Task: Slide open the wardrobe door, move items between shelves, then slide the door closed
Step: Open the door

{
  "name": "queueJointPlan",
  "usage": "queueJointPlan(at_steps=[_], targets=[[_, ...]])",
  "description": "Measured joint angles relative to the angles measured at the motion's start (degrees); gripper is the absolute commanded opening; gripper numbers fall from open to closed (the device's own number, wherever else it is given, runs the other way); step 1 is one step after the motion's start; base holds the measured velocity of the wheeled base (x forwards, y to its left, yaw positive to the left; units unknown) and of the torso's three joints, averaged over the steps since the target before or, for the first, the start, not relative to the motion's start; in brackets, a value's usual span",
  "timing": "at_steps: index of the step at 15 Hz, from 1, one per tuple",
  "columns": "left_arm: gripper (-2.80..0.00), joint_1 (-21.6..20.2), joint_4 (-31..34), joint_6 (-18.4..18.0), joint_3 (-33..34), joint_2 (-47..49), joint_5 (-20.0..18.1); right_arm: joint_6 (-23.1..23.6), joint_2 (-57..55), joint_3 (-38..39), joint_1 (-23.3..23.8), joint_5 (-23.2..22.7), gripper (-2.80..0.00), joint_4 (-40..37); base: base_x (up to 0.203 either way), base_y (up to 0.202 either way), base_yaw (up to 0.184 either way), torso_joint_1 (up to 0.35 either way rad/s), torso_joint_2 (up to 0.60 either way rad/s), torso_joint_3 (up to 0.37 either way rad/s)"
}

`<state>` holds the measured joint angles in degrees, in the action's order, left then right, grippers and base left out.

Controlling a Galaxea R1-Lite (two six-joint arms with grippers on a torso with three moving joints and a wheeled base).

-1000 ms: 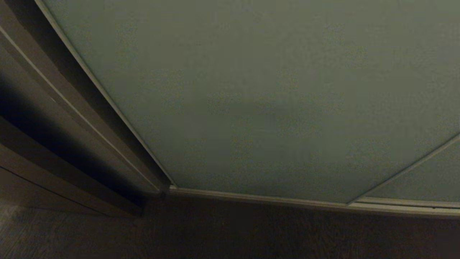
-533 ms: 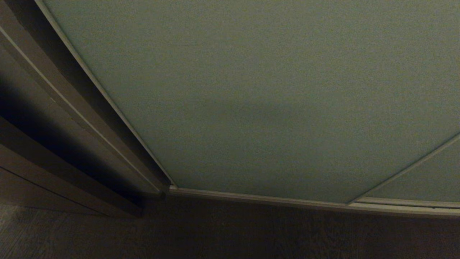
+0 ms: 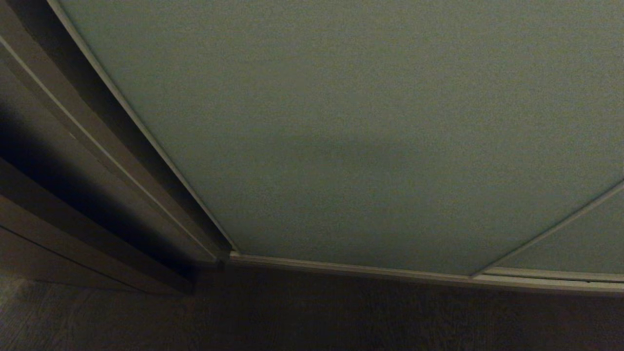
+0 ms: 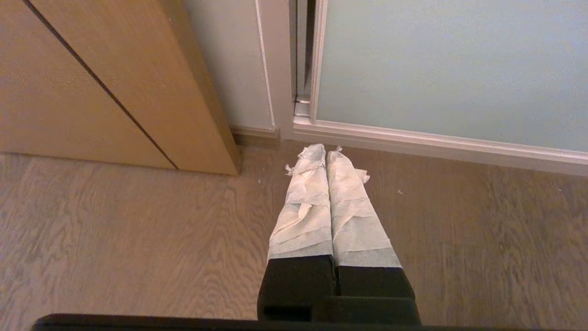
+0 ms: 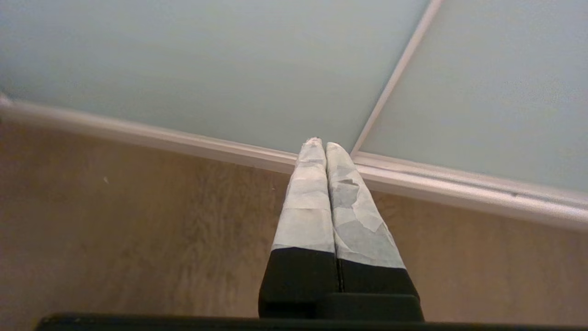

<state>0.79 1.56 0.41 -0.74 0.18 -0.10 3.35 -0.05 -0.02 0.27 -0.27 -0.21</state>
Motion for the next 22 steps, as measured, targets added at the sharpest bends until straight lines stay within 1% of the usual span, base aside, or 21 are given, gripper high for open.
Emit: queueJointPlan(at_steps=[2,3,18,20,22], targets=[[-2.80,0.00,0.01,0.01,0.00,0.00,0.02,-2.58,0.10,0.02,0.00,0.13,-2.80,0.00,0.000,0.000,0.000,0.000,0.00,0.000],[-2.80,0.00,0.00,0.00,0.00,0.00,0.01,-3.08,0.15,0.02,0.00,0.16,-2.80,0.00,0.000,0.000,0.000,0.000,0.00,0.000],[-2.80,-0.02,0.00,0.00,0.00,0.00,0.01,-3.18,0.16,0.02,0.00,0.11,-2.80,-0.04,0.000,0.000,0.000,0.000,0.00,0.000],[-2.80,0.00,0.15,-0.50,-0.07,0.00,0.21,-3.19,0.16,0.02,0.00,0.10,-2.80,-0.05,0.000,0.000,0.000,0.000,0.00,0.000],[-2.80,0.00,0.45,-2.11,-1.72,0.00,0.20,-3.19,0.16,0.02,0.00,0.11,-2.80,-0.06,0.000,0.000,0.000,0.000,0.00,0.000]])
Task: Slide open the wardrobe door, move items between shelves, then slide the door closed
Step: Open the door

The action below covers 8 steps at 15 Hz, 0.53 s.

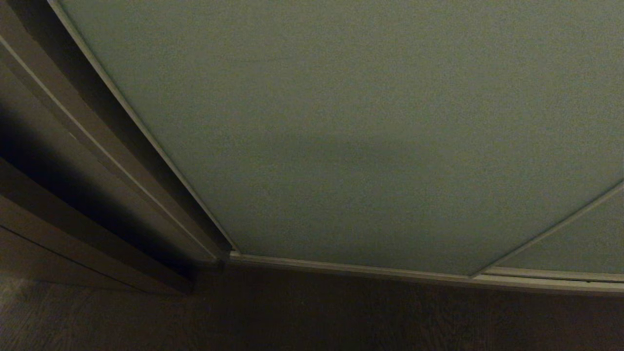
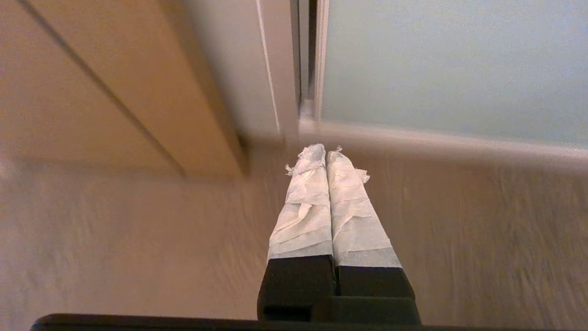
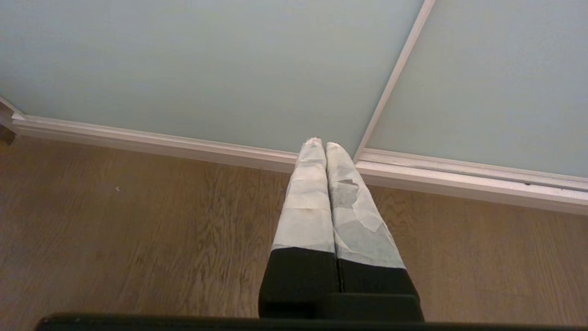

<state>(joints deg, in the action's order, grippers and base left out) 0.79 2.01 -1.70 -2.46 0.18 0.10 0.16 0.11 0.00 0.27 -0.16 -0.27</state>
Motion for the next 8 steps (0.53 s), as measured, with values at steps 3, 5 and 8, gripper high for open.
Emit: queueJointPlan(at_steps=[3,5,8], targets=[[-2.80,-0.01,-0.15,-2.27,-9.97,0.31,0.22,-0.02,0.00,0.00,0.00,0.00,-2.80,0.01,0.000,0.000,0.000,0.000,0.00,0.000],[-2.80,0.00,-0.75,-2.76,-19.44,2.11,1.94,0.00,0.00,0.00,0.00,0.00,-2.80,0.02,0.000,0.000,0.000,0.000,0.00,0.000],[-2.80,0.00,-7.84,-2.17,-30.16,10.70,6.71,0.00,0.00,0.00,0.00,0.00,-2.80,0.00,0.000,0.000,0.000,0.000,0.00,0.000]])
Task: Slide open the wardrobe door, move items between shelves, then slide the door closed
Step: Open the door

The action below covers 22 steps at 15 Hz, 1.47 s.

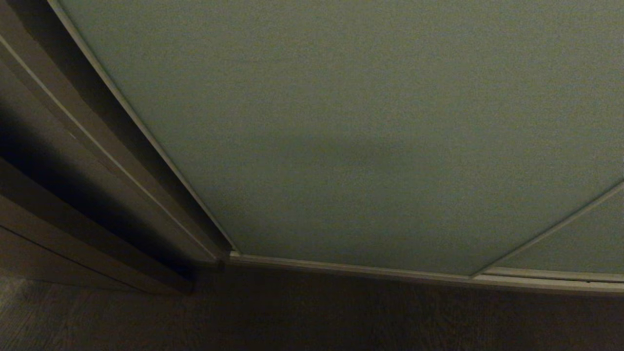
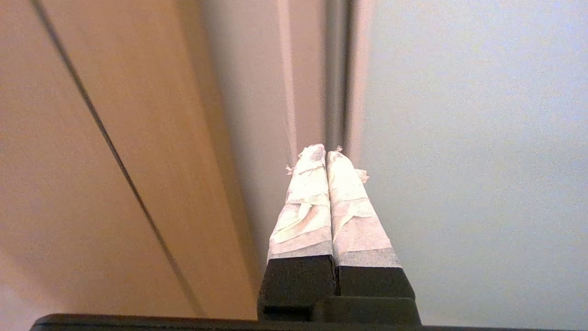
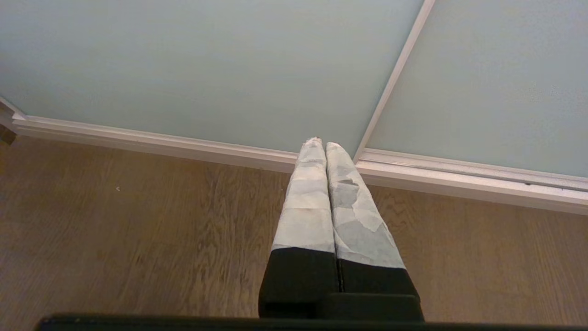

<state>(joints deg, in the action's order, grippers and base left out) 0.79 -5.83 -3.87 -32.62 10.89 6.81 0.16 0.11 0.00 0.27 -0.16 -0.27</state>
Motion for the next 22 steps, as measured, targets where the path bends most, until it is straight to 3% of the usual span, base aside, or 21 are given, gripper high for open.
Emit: queueJointPlan(at_steps=[5,8,13,16,20,22], targets=[[-2.80,0.00,-29.14,1.07,-7.90,20.18,5.73,0.00,0.00,0.00,0.00,0.00,-2.80,0.02,0.000,0.000,0.000,0.000,0.00,0.000],[-2.80,0.00,-40.20,1.38,-11.86,29.67,5.98,-0.02,0.00,0.00,0.00,0.01,-2.80,0.04,0.000,0.000,0.000,0.000,0.00,0.000],[-2.80,-0.09,-41.16,1.04,-19.95,38.68,6.30,0.05,0.00,0.00,0.00,0.00,-2.80,0.02,0.000,0.000,0.000,0.000,0.00,0.000],[-2.80,-0.24,-36.90,1.35,-24.06,41.57,6.19,0.00,0.00,0.00,0.00,0.00,-2.80,0.02,0.000,0.000,0.000,0.000,0.00,0.000],[-2.80,-0.27,-28.40,4.69,-27.25,44.73,5.85,0.00,0.00,0.00,0.00,0.00,-2.80,0.02,0.000,0.000,0.000,0.000,0.00,0.000],[-2.80,-0.33,-28.04,5.23,-28.21,46.28,5.83,0.00,0.00,0.00,0.00,0.00,-2.80,0.02,0.000,0.000,0.000,0.000,0.00,0.000]])
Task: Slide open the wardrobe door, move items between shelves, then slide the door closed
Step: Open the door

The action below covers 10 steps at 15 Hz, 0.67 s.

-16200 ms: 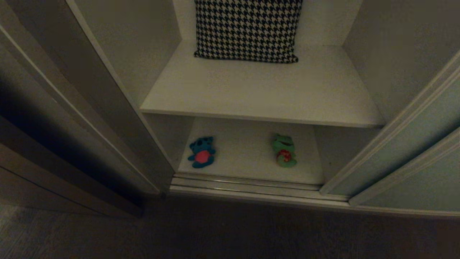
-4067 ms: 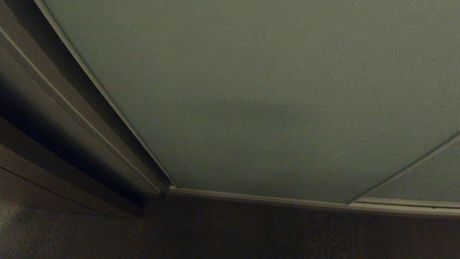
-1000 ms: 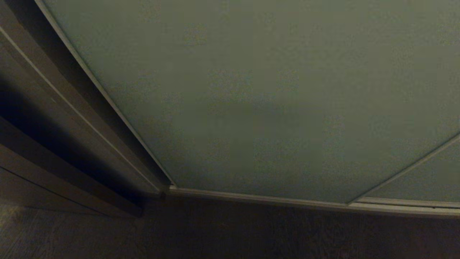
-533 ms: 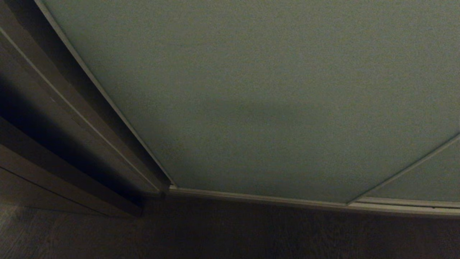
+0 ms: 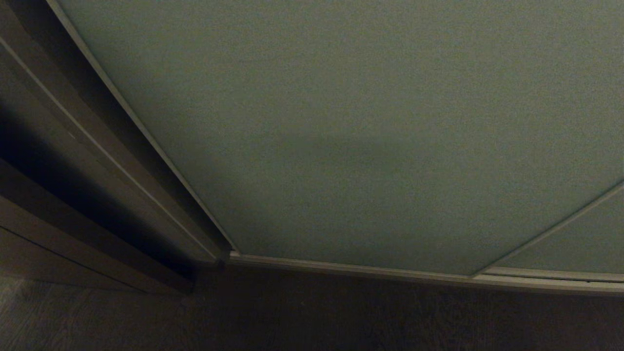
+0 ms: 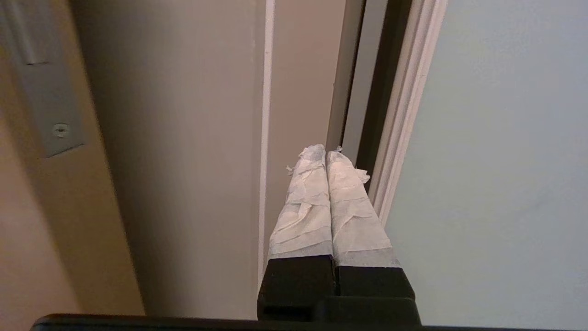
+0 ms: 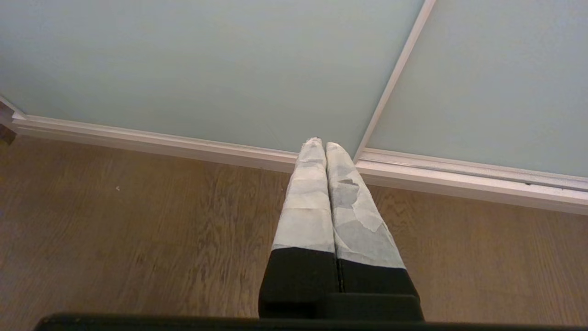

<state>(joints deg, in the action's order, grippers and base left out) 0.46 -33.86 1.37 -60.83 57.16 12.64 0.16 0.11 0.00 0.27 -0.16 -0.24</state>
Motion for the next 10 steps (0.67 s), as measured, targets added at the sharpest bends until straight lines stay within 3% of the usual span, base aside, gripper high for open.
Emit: queueJointPlan(at_steps=[6,10], targets=[[-2.80,-0.13,0.62,0.15,-4.77,5.36,-1.48,0.00,-0.01,0.00,0.00,0.02,-2.80,0.00,0.000,0.000,0.000,0.000,0.00,0.000],[-2.80,-0.11,2.74,2.12,-6.55,8.30,-3.00,0.00,-0.01,0.00,-0.01,0.00,-2.80,-0.02,0.000,0.000,0.000,0.000,0.00,0.000]])
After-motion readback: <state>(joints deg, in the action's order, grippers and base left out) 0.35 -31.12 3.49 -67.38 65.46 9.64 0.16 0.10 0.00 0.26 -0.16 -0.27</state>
